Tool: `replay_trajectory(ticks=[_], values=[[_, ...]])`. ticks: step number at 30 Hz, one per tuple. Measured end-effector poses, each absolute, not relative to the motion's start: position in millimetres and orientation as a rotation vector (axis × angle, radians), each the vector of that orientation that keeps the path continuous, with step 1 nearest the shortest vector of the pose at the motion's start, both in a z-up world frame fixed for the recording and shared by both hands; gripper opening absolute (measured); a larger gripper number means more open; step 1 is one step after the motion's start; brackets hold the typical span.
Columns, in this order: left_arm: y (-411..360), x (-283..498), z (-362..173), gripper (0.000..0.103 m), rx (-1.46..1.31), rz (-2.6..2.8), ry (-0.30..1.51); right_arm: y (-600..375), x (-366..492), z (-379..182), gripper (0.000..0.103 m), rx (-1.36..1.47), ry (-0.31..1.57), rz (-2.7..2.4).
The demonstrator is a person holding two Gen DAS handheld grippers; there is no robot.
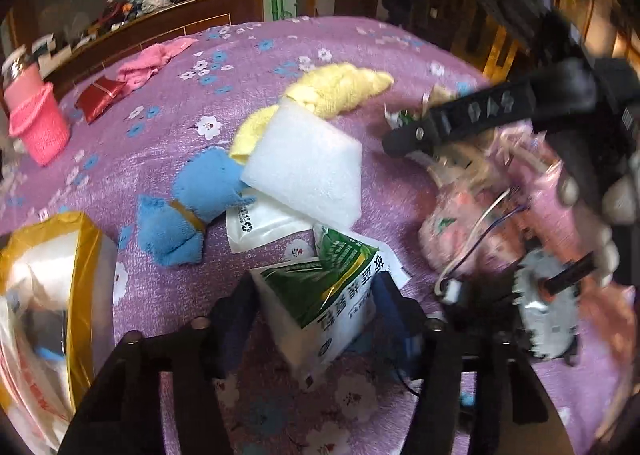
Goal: Organize soft objects
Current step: 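Grasp the white green-label packet with the left tool while the right tool grasps the silver-green sachet, then carry both green packets into the foam box and open both tools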
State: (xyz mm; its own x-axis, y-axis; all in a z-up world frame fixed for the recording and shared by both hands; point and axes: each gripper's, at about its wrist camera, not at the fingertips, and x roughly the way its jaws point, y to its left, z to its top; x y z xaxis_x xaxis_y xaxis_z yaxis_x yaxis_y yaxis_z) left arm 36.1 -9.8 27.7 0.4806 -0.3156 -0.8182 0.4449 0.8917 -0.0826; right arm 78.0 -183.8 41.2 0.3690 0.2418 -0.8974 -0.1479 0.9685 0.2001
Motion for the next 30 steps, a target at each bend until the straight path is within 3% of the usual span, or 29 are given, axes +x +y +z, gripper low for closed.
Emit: replay_trajectory(ticks=[6, 7, 12, 19, 20, 21, 22, 24, 30], values=[[1, 24, 42, 0.051, 0.078, -0.472, 0.935, -189, 66, 56, 0.048, 0.131, 1.128, 0.265], [1, 22, 43, 0.024, 0.075, -0.474, 0.932, -190, 63, 59, 0.048, 0.136, 1.122, 0.265], [4, 8, 46, 0.015, 0.040, -0.504, 0.933, -196, 46, 72, 0.048, 0.153, 1.095, 0.262], [6, 0, 42, 0.015, 0.028, -0.490, 0.957, -208, 19, 78, 0.048, 0.173, 1.070, 0.270], [5, 0, 39, 0.016, 0.032, -0.470, 0.977, -210, 15, 79, 0.048, 0.175, 1.066, 0.267], [7, 2, 37, 0.026, 0.009, -0.462, 0.983, -212, 13, 80, 0.048, 0.176, 1.062, 0.266], [9, 5, 35, 0.048, -0.014, -0.464, 0.987, -214, 11, 80, 0.048, 0.181, 1.060, 0.268], [15, 11, 31, 0.072, -0.070, -0.440, 0.990, -218, 8, 79, 0.048, 0.196, 1.057, 0.267], [12, 30, 22, 0.073, -0.115, -0.382, 0.976, -222, 2, 79, 0.048, 0.225, 1.046, 0.277]])
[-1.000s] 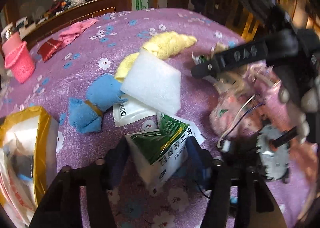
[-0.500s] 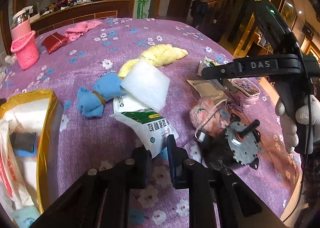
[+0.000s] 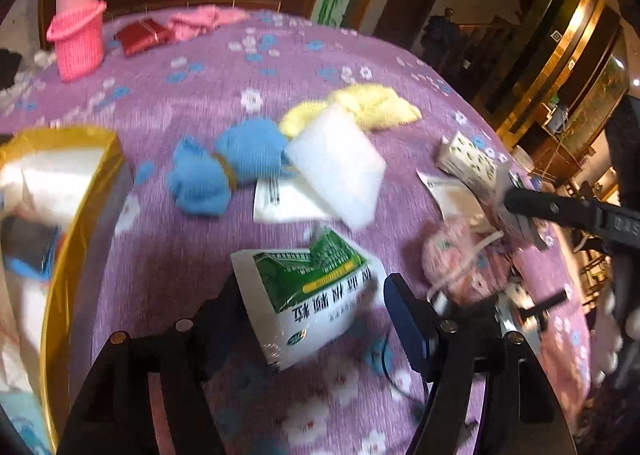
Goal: Organize soft objects
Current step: 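Carry both green packets into the foam box and open both tools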
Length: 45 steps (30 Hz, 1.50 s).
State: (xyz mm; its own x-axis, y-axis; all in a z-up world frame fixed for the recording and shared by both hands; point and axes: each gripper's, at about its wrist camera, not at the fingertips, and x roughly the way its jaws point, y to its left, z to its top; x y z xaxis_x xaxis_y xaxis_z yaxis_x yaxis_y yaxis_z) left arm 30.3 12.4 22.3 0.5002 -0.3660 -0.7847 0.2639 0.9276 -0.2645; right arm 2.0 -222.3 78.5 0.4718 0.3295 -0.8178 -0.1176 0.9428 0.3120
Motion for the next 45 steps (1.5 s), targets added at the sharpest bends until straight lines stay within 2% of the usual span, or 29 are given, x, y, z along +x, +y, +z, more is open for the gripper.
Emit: replay_trajectory(ticks=[2, 4, 5, 7, 8, 9, 31, 45], values=[[5, 32, 20, 0.070, -0.073, -0.370, 0.950, -221, 0, 77, 0.048, 0.233, 1.045, 0.286], [-1, 29, 19, 0.047, -0.021, -0.367, 0.927, -219, -3, 72, 0.048, 0.232, 1.048, 0.287], [-1, 28, 20, 0.042, -0.038, -0.394, 0.930, -219, -4, 70, 0.048, 0.230, 1.050, 0.281], [3, 25, 23, 0.021, -0.084, -0.428, 0.939, -220, -8, 66, 0.048, 0.233, 1.052, 0.272], [3, 25, 24, 0.018, -0.086, -0.430, 0.934, -222, -11, 64, 0.048, 0.247, 1.052, 0.273], [4, 21, 27, 0.009, -0.087, -0.435, 0.924, -224, -14, 63, 0.048, 0.258, 1.051, 0.274], [25, -83, 64, 0.007, -0.205, -0.556, 0.853, -249, -121, 59, 0.048, 0.356, 1.010, 0.274], [54, -154, 62, 0.008, -0.253, -0.578, 0.845, -195, -173, 59, 0.048, 0.343, 1.015, 0.406]])
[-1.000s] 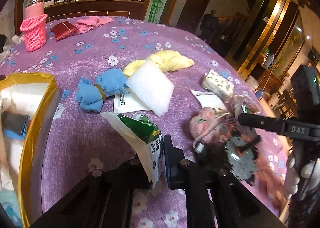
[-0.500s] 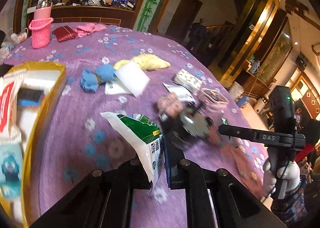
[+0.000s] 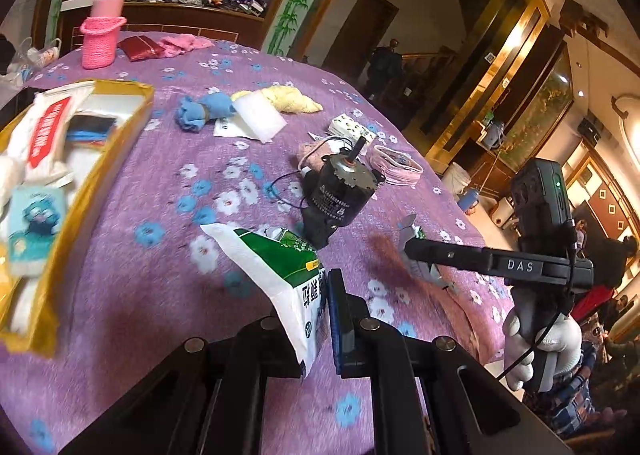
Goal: Organize soft objects
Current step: 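Carry both green packets into the foam box and open both tools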
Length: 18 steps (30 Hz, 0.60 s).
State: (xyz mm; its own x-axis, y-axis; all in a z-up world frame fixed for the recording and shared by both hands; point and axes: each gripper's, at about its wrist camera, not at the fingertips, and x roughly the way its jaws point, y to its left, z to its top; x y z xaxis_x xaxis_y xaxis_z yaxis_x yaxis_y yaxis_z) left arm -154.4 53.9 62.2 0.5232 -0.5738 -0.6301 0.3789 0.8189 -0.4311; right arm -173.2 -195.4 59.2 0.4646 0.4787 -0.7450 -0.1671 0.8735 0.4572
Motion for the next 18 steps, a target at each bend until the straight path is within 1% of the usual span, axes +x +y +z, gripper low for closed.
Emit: replay_trajectory(ticks=[10, 18], values=[[119, -175, 77, 0.008, -0.307, -0.459, 0.765, -118, -167, 72, 0.048, 0.285, 1.021, 0.577], [179, -160, 80, 0.008, -0.359, -0.322, 0.725, -50, -144, 93, 0.048, 0.231, 1.009, 0.692]])
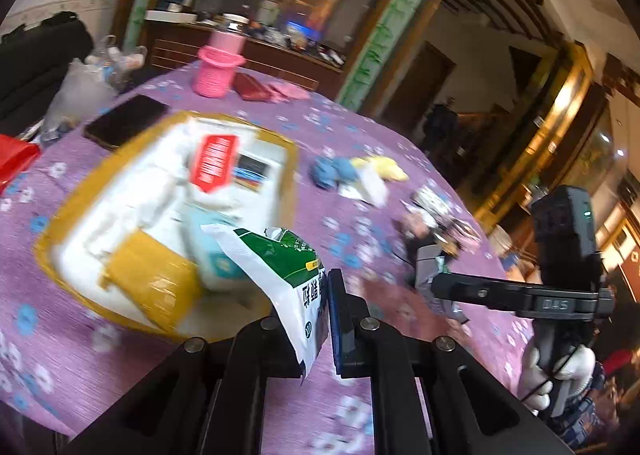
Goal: Organize soft objects
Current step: 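Carry both green packets into the foam box and open both tools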
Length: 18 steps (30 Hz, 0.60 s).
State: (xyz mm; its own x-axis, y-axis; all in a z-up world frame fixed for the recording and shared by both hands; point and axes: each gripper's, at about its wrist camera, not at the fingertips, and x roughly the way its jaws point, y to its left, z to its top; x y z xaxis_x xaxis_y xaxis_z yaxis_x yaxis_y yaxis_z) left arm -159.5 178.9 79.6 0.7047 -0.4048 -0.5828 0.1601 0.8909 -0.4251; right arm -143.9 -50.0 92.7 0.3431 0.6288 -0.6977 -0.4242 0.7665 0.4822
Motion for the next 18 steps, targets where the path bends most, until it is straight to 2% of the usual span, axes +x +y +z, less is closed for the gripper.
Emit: replay_trajectory(ticks=[9, 18], values=[[222, -118, 70, 0.008, -0.378, -0.234, 0.726, 30, -96, 110, 0.049, 0.170, 1.008, 0.758], [239, -93, 47, 0.009, -0.388, -0.169, 0.774, 82, -52, 91, 0.049, 0.099, 1.061, 0.728]])
